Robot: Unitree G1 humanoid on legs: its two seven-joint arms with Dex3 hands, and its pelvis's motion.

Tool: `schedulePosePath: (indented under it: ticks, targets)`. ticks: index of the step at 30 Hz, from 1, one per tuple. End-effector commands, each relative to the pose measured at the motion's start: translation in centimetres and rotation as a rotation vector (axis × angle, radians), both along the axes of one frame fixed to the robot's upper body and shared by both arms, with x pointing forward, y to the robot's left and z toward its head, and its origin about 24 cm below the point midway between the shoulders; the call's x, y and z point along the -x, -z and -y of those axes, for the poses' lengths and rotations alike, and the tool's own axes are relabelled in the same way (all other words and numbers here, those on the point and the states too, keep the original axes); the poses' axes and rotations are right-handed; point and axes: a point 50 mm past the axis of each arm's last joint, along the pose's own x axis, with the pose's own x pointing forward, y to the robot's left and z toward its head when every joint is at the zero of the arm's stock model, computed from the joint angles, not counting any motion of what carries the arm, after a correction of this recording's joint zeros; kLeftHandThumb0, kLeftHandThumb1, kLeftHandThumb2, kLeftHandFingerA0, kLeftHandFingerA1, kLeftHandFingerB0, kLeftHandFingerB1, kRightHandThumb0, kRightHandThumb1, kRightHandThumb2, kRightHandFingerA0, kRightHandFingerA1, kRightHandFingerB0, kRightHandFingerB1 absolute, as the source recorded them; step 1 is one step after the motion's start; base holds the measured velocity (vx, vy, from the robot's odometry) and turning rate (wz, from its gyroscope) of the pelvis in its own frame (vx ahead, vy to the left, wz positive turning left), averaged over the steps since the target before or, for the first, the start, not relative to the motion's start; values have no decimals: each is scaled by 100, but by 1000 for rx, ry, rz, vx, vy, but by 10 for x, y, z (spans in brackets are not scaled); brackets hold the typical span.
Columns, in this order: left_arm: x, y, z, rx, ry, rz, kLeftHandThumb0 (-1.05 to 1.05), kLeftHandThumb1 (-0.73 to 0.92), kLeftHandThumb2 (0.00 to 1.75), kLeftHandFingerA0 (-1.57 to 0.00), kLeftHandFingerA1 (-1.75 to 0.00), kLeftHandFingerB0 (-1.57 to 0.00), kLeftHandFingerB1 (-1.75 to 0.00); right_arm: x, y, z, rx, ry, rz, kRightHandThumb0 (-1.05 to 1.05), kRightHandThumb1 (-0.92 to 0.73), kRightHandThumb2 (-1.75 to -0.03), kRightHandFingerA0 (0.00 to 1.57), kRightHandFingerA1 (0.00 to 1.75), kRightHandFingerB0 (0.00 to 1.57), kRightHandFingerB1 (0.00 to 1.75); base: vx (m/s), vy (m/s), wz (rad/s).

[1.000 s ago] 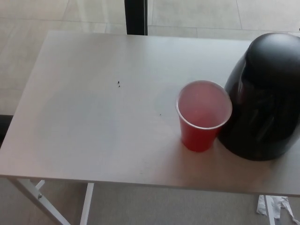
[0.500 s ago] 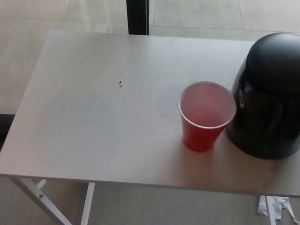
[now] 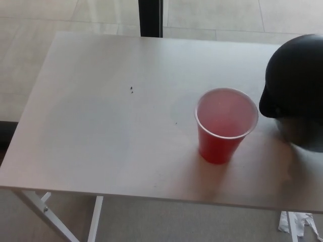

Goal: The robot uses its right hand to lift up a kettle kept on the middle of the desk by its handle and tilt it into a glass kept next to it to pour out water

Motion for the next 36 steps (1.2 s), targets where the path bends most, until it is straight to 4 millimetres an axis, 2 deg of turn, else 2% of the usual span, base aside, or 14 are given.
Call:
schedulePosePath:
  ticks: [1, 2, 3, 7, 8, 15, 16, 24, 26, 29, 30, 32, 34, 36]
  targets:
    - [6, -6, -7, -44, 21, -11, -105, 33, 107, -73, -135, -55, -155, 2, -33, -1, -37, 16, 112, -27, -60, -87, 89, 158, 77, 97, 0, 0, 0]
    - [7, -4, -6, -36, -5, -7, -105, 31, 99, -85, -122, -70, -144, 2, -35, -2, -36, 14, 118, -16, -53, -105, 88, 167, 78, 128, 0, 0, 0]
    - [7, -4, -6, -29, -17, -3, -105, 28, 103, -81, -131, -64, -148, 1, -36, -3, -35, 14, 120, -21, -48, -110, 87, 169, 80, 143, 0, 0, 0]
    - [7, -6, -7, -27, 0, 6, -105, 33, 104, -83, -131, -65, -155, -1, -36, -3, -32, 20, 99, -16, -39, -132, 90, 174, 83, 155, 0, 0, 0]
    - [7, -7, -8, -46, 11, -11, -105, 34, 104, -80, -129, -67, -147, -2, -36, -2, -43, 19, 87, -15, -40, -129, 91, 175, 82, 158, 0, 0, 0]
    - [7, -7, -7, -46, 27, -12, -105, 34, 105, -76, -131, -60, -154, -4, -37, -4, -46, 54, 71, -15, -44, -111, 93, 175, 81, 156, 0, 0, 0]
    - [8, -6, -7, -42, 6, -8, -105, 28, 101, -91, -122, -66, -151, -6, -36, -4, -56, 55, 55, -17, -47, -109, 93, 175, 79, 158, 0, 0, 0]
    - [8, -7, -8, -28, 4, 1, -105, 29, 102, -75, -135, -59, -151, -13, -38, -9, -57, 79, 24, -24, -49, -116, 95, 175, 80, 156, 0, 0, 0]
    - [8, -6, -8, -30, -1, -1, -105, 28, 107, -78, -136, -57, -148, -14, -41, -11, -55, 79, 24, -21, -54, -104, 92, 175, 75, 153, 0, 0, 0]
    - [6, -8, -9, -38, 0, 0, -105, 30, 102, -78, -132, -64, -146, -14, -47, -20, -39, 72, 55, -17, -44, -115, 101, 170, 89, 133, 0, 0, 0]
    - [6, -8, -9, -39, -2, 2, -105, 34, 103, -88, -127, -70, -150, -13, -49, -24, -32, 68, 60, -23, -44, -122, 99, 163, 88, 138, 0, 0, 0]
    - [6, -9, -9, -52, 17, -3, -105, 32, 111, -80, -135, -64, -145, -12, -52, -31, -20, 52, 47, -24, -44, -123, 104, 159, 90, 138, 0, 0, 0]
    - [8, -9, -9, -43, 16, -9, -105, 30, 110, -74, -137, -65, -142, -11, -54, -38, -13, 39, 39, -23, -44, -123, 105, 162, 88, 145, 0, 0, 0]
    - [10, -8, -9, -31, 3, -3, -105, 39, 100, -84, -129, -75, -128, -10, -55, -44, -34, 0, 43, -20, -45, -126, 97, 175, 81, 156, 0, 0, 0]
